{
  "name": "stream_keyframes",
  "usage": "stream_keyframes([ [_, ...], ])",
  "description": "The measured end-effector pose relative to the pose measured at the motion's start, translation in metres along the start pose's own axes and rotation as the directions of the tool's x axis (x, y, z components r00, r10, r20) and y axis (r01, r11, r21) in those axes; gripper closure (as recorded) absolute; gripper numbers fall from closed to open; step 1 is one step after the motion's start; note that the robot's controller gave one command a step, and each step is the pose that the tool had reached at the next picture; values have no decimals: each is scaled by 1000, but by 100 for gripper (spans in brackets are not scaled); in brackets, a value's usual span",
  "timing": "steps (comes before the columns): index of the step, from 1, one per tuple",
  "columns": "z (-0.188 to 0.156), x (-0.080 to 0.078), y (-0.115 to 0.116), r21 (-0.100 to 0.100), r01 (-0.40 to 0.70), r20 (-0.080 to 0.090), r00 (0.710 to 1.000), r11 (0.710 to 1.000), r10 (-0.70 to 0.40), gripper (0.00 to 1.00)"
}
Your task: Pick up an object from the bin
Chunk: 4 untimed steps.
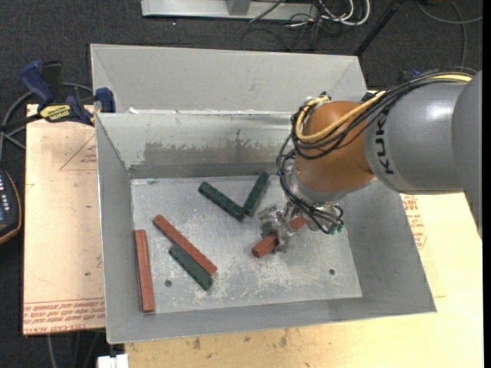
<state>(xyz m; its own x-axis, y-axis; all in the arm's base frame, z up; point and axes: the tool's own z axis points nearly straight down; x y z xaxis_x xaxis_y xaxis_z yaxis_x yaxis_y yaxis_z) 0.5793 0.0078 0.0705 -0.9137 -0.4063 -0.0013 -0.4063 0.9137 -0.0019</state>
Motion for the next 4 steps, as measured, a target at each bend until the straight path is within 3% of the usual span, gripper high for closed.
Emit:
stream_keyframes([
  [1, 0, 6, -4, -1, 448, 4, 894, 894, -448, 100],
  [2, 1, 53, -28, -3, 870, 2, 493, 493, -870, 100],
  [3, -117, 21, -27, 8, 862, 5, 508, 508, -862, 100],
  [4, -94, -28, 50, -1, 893, 9, 449, 449, -893, 100],
])
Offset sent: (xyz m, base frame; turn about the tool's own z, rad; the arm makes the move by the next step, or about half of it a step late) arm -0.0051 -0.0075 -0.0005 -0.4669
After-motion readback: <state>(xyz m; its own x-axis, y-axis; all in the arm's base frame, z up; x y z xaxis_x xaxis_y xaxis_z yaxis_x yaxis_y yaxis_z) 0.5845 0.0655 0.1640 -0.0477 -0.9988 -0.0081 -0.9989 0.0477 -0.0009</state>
